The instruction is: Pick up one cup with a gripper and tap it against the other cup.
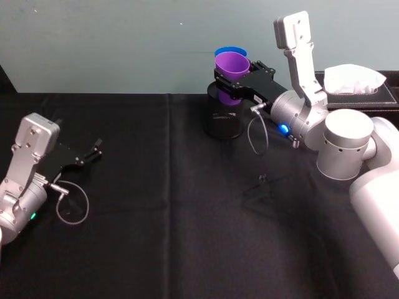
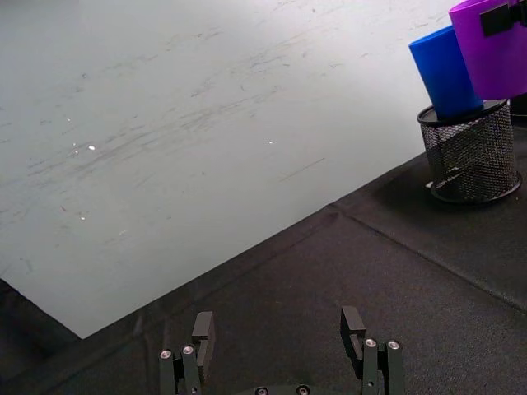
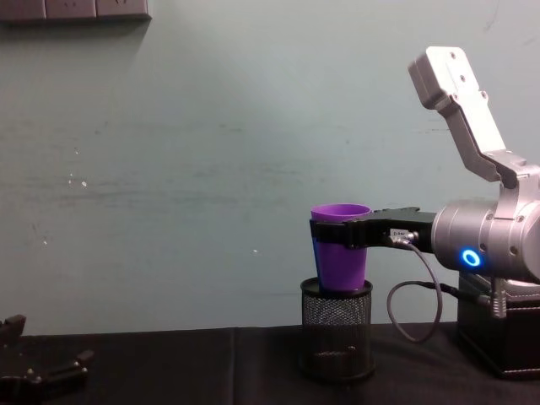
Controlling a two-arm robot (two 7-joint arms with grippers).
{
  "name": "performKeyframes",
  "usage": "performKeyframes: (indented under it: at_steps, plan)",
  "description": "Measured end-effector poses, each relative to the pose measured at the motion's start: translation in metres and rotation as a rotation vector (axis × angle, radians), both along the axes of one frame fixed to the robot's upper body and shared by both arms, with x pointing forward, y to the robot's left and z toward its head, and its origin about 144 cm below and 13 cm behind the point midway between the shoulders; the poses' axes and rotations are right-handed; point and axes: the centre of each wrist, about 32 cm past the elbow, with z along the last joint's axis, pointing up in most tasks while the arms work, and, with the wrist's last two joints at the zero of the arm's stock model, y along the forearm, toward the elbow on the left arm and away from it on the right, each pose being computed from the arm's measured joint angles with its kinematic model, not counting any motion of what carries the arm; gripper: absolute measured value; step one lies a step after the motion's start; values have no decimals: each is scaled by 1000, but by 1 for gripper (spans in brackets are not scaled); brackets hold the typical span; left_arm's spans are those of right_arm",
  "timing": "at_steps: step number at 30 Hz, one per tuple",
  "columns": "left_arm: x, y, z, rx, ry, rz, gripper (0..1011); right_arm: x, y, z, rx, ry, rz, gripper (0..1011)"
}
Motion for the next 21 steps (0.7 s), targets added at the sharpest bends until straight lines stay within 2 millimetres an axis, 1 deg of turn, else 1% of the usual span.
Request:
performKeyframes:
  at_steps: [21]
  plan:
    - [0,0,0,0,0,0,1005,0,0,0,1,0,5,734]
